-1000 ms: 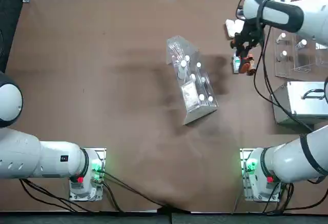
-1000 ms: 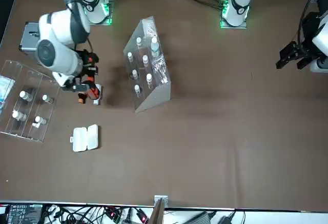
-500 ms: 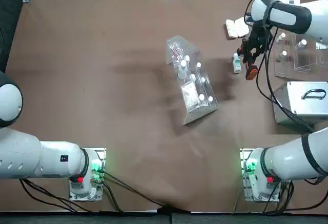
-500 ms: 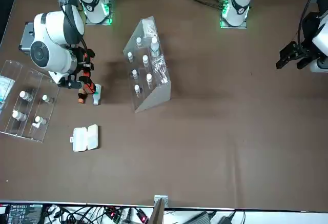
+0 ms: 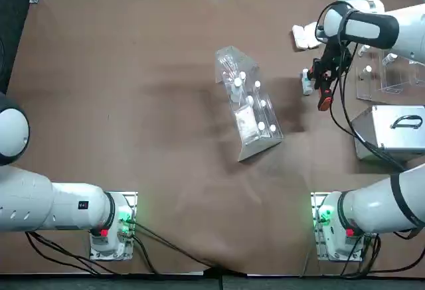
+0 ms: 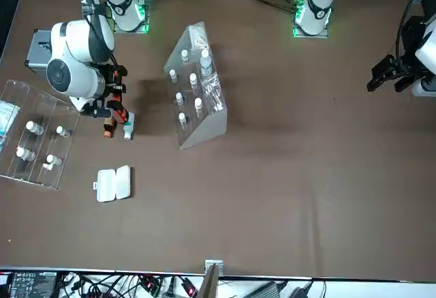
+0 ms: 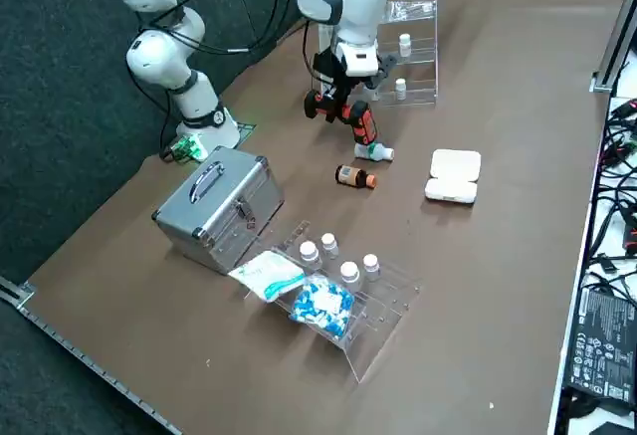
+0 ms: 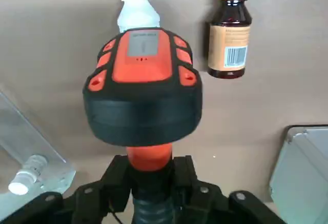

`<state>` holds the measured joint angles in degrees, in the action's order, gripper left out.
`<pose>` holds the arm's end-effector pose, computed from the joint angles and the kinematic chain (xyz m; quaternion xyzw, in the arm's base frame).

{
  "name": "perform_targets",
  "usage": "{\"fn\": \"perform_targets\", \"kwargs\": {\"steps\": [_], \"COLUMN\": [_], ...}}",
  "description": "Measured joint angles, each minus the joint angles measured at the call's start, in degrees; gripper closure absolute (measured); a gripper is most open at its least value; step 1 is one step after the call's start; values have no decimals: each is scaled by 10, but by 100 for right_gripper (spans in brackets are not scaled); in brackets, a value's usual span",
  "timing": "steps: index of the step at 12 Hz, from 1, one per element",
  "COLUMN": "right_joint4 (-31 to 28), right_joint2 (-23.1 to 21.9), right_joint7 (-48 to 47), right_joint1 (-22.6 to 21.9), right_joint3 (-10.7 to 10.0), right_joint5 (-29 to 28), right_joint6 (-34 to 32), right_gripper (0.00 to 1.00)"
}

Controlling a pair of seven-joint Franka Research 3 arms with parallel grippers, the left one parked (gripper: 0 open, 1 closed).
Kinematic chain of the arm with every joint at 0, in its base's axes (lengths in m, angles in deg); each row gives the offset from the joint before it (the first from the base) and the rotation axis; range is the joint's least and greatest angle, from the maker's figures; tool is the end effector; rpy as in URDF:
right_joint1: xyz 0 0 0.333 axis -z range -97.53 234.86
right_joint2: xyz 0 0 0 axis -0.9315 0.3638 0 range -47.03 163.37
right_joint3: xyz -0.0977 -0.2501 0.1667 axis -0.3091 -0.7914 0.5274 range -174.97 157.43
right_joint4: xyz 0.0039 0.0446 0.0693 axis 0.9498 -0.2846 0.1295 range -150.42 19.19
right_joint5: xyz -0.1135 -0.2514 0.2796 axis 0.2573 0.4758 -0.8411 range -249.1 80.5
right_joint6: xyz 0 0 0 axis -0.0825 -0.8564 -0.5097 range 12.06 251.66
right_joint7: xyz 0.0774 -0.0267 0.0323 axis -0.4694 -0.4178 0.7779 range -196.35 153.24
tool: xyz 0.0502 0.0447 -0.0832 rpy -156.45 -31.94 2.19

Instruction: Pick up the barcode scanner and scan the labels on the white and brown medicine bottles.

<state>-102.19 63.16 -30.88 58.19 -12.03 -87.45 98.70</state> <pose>0.4856 0.0653 0.3073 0.9821 -0.0332 -0.1851 0.0059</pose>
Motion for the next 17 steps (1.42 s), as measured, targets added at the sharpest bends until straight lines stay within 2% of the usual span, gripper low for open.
{"fn": "perform_targets", "kwargs": {"steps": [5, 11, 13, 14, 17], "right_joint4": [-5, 6, 14, 19, 19], "right_joint2": [5, -12, -19, -22, -23], "right_joint7": [0, 5, 41, 91, 153], "right_joint1": [0, 5, 29, 72, 129], "right_joint3": [0, 0, -2, -7, -12], "right_joint5": [0, 0, 0, 0, 3], "right_joint6": [5, -25, -41, -48, -49], "right_gripper": [57, 57, 57, 57, 57]}}
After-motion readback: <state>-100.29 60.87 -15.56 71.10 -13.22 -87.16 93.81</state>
